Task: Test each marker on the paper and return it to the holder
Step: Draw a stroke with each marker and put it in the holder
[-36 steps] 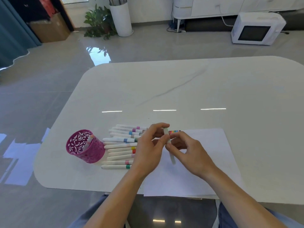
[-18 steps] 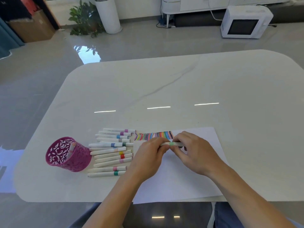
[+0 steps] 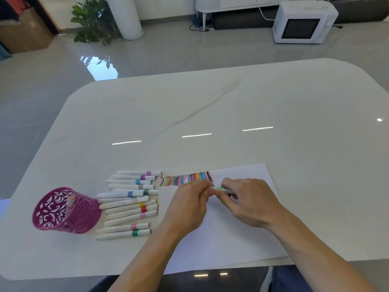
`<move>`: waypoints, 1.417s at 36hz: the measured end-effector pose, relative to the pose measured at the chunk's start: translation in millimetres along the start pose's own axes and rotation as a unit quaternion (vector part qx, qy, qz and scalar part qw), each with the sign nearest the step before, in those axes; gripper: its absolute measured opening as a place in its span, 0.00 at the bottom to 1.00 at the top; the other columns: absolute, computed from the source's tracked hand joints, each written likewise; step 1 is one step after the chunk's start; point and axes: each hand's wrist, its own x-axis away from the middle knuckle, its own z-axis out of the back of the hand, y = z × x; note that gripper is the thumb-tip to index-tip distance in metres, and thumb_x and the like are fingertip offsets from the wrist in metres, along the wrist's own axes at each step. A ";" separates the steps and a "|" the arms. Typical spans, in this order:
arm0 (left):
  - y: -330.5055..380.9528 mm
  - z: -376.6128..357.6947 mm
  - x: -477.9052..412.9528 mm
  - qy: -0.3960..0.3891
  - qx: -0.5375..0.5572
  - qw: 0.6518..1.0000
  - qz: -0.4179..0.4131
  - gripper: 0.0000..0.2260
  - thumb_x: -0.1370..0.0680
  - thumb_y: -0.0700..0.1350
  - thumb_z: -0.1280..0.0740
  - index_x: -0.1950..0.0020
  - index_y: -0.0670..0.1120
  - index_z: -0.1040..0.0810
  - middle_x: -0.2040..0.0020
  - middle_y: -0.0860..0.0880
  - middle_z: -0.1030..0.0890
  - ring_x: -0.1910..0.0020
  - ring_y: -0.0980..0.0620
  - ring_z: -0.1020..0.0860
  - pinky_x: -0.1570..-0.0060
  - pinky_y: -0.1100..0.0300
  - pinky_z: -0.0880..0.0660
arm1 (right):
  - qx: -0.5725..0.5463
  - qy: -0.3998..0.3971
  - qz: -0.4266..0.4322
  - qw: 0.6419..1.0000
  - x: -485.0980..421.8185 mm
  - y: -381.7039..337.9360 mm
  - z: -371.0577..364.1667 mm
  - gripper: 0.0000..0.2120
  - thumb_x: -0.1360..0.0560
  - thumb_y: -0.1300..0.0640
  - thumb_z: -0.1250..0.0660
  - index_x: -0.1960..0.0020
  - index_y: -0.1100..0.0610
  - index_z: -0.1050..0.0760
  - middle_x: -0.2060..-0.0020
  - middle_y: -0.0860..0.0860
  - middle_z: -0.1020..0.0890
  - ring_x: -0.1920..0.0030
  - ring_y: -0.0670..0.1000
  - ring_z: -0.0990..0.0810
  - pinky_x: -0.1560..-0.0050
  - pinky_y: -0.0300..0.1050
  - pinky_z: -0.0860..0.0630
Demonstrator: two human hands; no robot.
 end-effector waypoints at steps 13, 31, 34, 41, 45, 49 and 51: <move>4.3 0.4 2.5 0.015 0.023 0.999 0.024 0.10 0.18 0.41 0.36 0.57 0.46 0.19 0.68 0.56 0.24 0.64 0.59 0.26 0.66 0.70 0.34 | -0.010 -0.004 -0.008 1.000 -1.0 -2.1 4.5 0.22 0.18 0.36 0.44 0.59 0.53 0.30 0.71 0.49 0.24 0.68 0.53 0.25 0.65 0.49 0.32; -12.6 10.8 -0.7 0.057 -0.007 0.996 0.067 0.11 0.18 0.44 0.35 0.61 0.48 0.25 0.69 0.53 0.24 0.66 0.55 0.26 0.64 0.58 0.29 | -0.007 0.007 -0.093 0.996 -2.3 14.9 7.9 0.24 0.19 0.35 0.44 0.62 0.52 0.34 0.72 0.49 0.26 0.63 0.55 0.25 0.64 0.49 0.34; -10.9 5.3 -0.6 0.053 -0.017 0.998 0.038 0.07 0.19 0.44 0.33 0.56 0.52 0.21 0.63 0.59 0.25 0.60 0.62 0.27 0.58 0.72 0.35 | -0.053 0.006 -0.102 0.993 -5.9 10.8 6.0 0.19 0.16 0.41 0.44 0.59 0.52 0.30 0.68 0.48 0.24 0.60 0.57 0.23 0.61 0.51 0.31; -23.1 -4.9 -1.9 0.067 -0.081 0.994 -0.033 0.04 0.23 0.45 0.28 0.49 0.48 0.16 0.37 0.53 0.21 0.35 0.51 0.27 0.39 0.56 0.28 | -0.225 0.070 -0.095 0.967 -12.5 11.1 6.2 0.17 0.14 0.56 0.43 0.29 0.40 0.29 0.54 0.44 0.17 0.62 0.42 0.21 0.58 0.37 0.27; -30.8 -9.6 -2.2 0.018 -0.093 0.994 -0.055 0.06 0.21 0.47 0.30 0.46 0.48 0.18 0.26 0.53 0.28 0.23 0.53 0.37 0.27 0.56 0.38 | -0.357 0.087 -0.093 0.925 -13.2 11.3 4.3 0.16 0.13 0.57 0.42 0.38 0.38 0.22 0.50 0.43 0.17 0.66 0.49 0.18 0.62 0.44 0.18; -33.3 -10.9 -1.0 -0.010 -0.093 0.994 -0.060 0.05 0.20 0.43 0.32 0.45 0.47 0.20 0.25 0.52 0.30 0.22 0.52 0.38 0.27 0.53 0.38 | -0.449 0.067 -0.118 0.883 -14.5 9.8 3.4 0.22 0.15 0.65 0.45 0.44 0.45 0.16 0.53 0.47 0.15 0.60 0.53 0.14 0.56 0.46 0.16; -34.3 -11.4 -0.6 -0.015 -0.101 0.993 -0.065 0.05 0.20 0.42 0.32 0.44 0.47 0.21 0.25 0.52 0.30 0.23 0.51 0.37 0.27 0.54 0.38 | -0.453 0.068 -0.113 0.882 -16.1 9.9 3.1 0.22 0.18 0.68 0.42 0.44 0.45 0.16 0.55 0.49 0.14 0.56 0.52 0.14 0.55 0.44 0.17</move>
